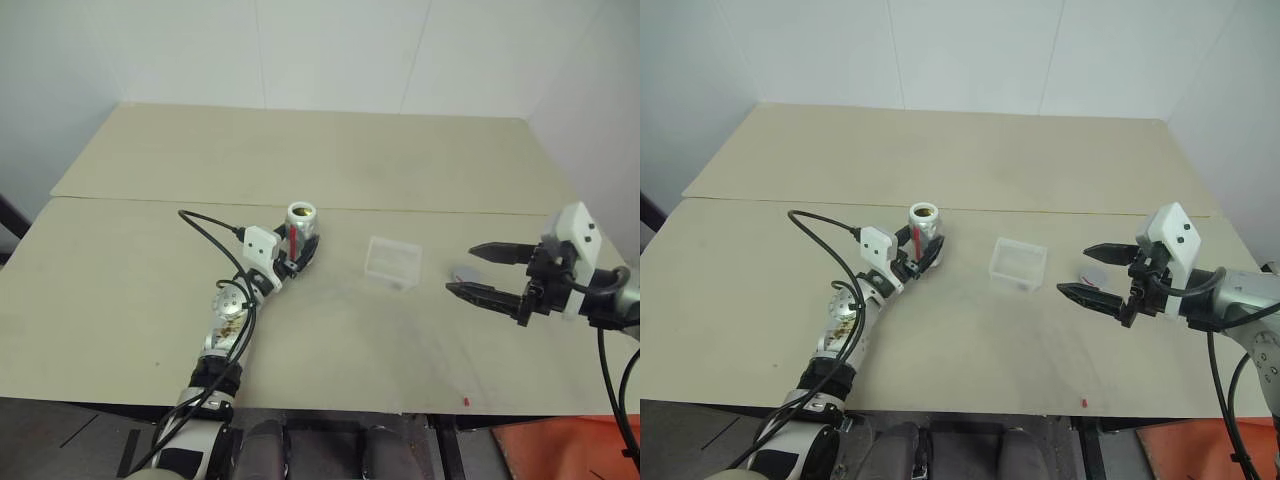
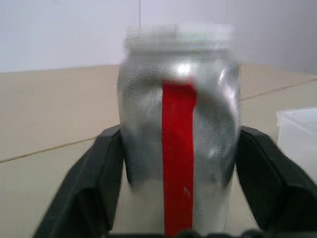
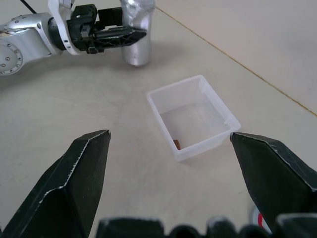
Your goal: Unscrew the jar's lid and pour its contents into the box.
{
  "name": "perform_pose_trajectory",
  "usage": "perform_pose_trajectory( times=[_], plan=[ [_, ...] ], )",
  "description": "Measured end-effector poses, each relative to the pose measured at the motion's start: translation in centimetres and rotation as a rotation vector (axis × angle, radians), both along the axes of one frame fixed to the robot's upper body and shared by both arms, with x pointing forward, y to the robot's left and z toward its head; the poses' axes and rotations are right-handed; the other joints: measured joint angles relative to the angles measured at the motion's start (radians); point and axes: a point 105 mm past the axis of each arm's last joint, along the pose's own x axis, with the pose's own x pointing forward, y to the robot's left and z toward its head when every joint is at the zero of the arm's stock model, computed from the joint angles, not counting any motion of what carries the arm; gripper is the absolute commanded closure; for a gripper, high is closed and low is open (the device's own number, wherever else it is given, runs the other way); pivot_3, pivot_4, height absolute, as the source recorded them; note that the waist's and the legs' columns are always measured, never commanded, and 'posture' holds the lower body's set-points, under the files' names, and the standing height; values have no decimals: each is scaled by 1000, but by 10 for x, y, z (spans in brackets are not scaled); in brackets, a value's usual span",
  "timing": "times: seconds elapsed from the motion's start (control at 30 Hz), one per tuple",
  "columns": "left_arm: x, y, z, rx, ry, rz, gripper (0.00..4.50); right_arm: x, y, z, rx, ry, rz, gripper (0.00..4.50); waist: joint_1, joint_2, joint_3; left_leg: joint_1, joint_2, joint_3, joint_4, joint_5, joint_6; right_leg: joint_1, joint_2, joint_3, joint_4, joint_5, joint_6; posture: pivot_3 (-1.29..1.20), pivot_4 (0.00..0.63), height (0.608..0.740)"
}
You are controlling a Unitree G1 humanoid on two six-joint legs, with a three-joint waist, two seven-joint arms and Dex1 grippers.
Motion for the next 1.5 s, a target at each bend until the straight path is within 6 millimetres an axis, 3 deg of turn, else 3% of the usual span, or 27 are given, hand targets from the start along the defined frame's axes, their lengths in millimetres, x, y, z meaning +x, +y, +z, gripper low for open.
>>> perform_pose_trajectory(
  times=[0.17, 0.43, 0.7, 0.93, 1.0, 1.1, 1.2, 1.5],
  plan=[
    [-7, 2, -17, 29, 62, -13, 75, -1, -1, -2, 0, 9, -6, 0, -3, 0, 0, 0, 0, 0, 0, 0, 0, 0, 0, 0, 0, 0, 0, 0, 150, 740],
    [-11, 12, -12, 81, 71, -14, 75, -1, -1, -2, -2, 8, -8, 0, -4, 0, 0, 0, 0, 0, 0, 0, 0, 0, 0, 0, 0, 0, 0, 0, 150, 740],
    [-40, 45, -17, 215, 171, -158, 75, -1, -3, -6, -15, 16, -11, 0, -7, 1, 0, 1, 1, 0, -2, 0, 0, -1, 0, 1, 0, 0, 0, 0, 150, 740],
    [-74, 88, 16, 347, 238, -413, 75, -2, -3, -9, -15, 28, -2, 0, -7, 1, -1, 2, 1, 1, -5, 0, 0, -1, 0, 1, -1, 0, 0, 0, 150, 740],
    [-81, 102, 38, 385, 249, -510, 75, -4, -3, -11, -13, 43, 5, 0, -5, 1, -1, 1, 1, 1, -5, 0, 0, -1, 0, 0, -1, 0, 0, 0, 150, 740],
    [-80, 116, 73, 432, 193, -570, 75, -6, -4, -13, -14, 49, 18, 0, -2, 2, -1, 2, 0, 2, -5, 0, 0, -1, 0, 0, -1, 0, 0, 0, 150, 740],
    [-74, 123, 92, 463, 162, -592, 75, -6, -7, -12, -24, 56, 26, 0, -5, 2, -1, 2, 0, 4, -6, 0, 0, -1, 0, 0, -1, 0, 0, 0, 150, 740],
    [-69, 129, 101, 489, 153, -632, 75, -8, -17, -7, -57, 71, 37, 0, -7, 2, -1, 1, 1, 9, -6, 0, -1, -2, 1, 1, -1, 0, 0, 0, 150, 740]
  ],
)
